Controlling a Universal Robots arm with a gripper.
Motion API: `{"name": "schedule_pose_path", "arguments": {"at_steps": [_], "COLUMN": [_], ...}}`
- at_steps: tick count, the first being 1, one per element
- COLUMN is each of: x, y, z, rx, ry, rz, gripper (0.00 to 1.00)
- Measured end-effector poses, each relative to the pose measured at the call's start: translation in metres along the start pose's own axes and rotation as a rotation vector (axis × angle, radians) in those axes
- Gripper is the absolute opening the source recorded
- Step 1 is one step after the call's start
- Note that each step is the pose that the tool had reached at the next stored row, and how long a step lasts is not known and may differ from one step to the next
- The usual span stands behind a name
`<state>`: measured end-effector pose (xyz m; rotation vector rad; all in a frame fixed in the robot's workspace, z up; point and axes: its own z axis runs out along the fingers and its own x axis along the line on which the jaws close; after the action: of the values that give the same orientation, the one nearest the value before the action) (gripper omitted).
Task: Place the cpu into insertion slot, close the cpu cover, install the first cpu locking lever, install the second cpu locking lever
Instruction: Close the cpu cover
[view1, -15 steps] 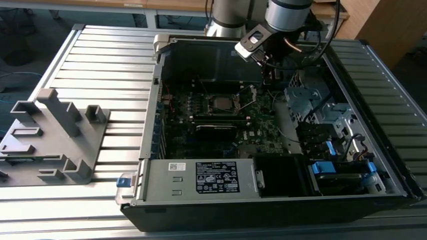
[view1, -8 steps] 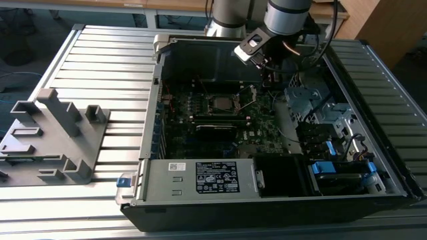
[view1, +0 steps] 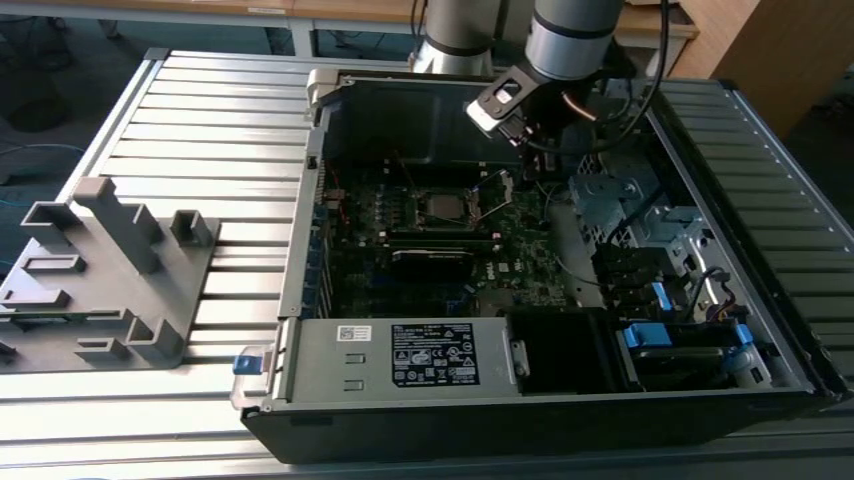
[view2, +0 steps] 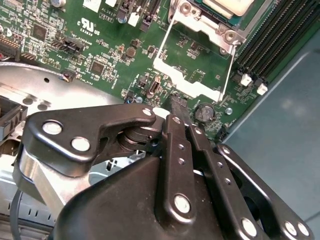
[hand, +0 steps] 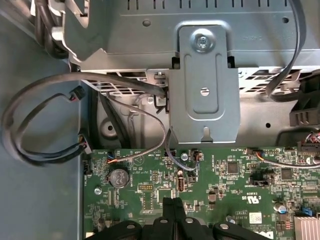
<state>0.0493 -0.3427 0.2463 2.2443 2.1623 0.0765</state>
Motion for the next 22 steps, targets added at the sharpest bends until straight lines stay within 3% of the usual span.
{"name": "schedule_pose_path", "arguments": {"at_steps": [7,22], "x": [0.0,0.0086], "y": [-0.0003,-0.0017], "z": [0.0048,0.0074], "rx": [-0.0001,-0.0001], "ry": [-0.0013,-0.0012], "rz": [0.0,0.0], "gripper": [0.11,0.11]}}
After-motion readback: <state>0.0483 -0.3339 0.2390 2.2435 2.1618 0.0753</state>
